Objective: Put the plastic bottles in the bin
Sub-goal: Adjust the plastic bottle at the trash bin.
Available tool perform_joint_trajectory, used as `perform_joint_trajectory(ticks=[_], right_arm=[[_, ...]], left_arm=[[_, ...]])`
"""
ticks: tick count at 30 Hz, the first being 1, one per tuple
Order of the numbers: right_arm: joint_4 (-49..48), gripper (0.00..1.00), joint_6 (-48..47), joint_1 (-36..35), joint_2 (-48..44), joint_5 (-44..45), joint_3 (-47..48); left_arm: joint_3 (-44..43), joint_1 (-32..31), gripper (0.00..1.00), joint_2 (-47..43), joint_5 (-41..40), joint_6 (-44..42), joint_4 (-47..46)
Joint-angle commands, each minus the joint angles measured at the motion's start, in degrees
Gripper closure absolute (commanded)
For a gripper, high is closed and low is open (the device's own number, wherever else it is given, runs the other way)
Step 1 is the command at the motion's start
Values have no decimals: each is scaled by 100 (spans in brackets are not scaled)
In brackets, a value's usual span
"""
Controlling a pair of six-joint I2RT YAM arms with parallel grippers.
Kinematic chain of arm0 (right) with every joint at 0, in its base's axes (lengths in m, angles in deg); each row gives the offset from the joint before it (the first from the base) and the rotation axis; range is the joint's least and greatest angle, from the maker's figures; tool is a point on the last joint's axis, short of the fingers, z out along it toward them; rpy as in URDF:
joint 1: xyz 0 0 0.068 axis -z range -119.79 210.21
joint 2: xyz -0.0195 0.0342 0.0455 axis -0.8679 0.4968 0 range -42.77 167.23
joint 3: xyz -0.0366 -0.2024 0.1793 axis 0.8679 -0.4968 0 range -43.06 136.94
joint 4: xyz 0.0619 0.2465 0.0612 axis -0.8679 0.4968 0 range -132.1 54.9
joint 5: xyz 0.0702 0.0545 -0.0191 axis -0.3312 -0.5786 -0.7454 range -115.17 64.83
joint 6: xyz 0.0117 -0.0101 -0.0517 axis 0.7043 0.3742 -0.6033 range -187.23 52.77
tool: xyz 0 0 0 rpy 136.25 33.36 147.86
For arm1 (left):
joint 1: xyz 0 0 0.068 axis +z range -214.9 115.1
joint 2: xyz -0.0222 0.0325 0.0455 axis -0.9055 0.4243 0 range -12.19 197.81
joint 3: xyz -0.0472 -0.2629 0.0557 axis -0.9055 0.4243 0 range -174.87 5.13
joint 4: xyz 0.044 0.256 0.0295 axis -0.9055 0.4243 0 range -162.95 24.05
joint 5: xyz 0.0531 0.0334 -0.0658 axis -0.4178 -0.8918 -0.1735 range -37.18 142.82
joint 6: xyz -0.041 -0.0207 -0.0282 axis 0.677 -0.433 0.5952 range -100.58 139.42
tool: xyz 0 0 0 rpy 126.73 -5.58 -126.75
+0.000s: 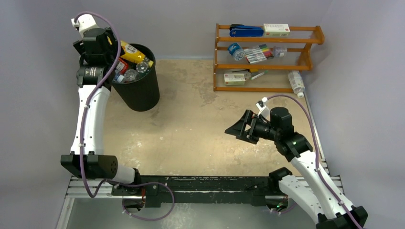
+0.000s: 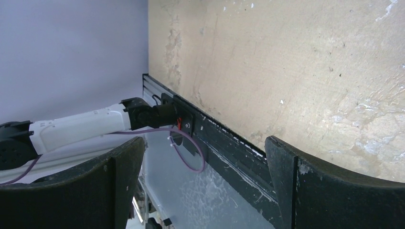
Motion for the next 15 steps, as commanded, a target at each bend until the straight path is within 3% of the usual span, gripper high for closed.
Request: perform_joint_trajectory(ticks=[1,10,15], right_arm=[[-248,2,61,-19,-133,-184,-175],[-424,2,95,-23,-140,-243,-452],[-527,2,119,-23,-163,-228,-490]], left_arm=[[562,48,23,-328,475,294,260],[1978,43,29,-1082,737,501,-18],[1911,43,56,-834,874,417,-140]])
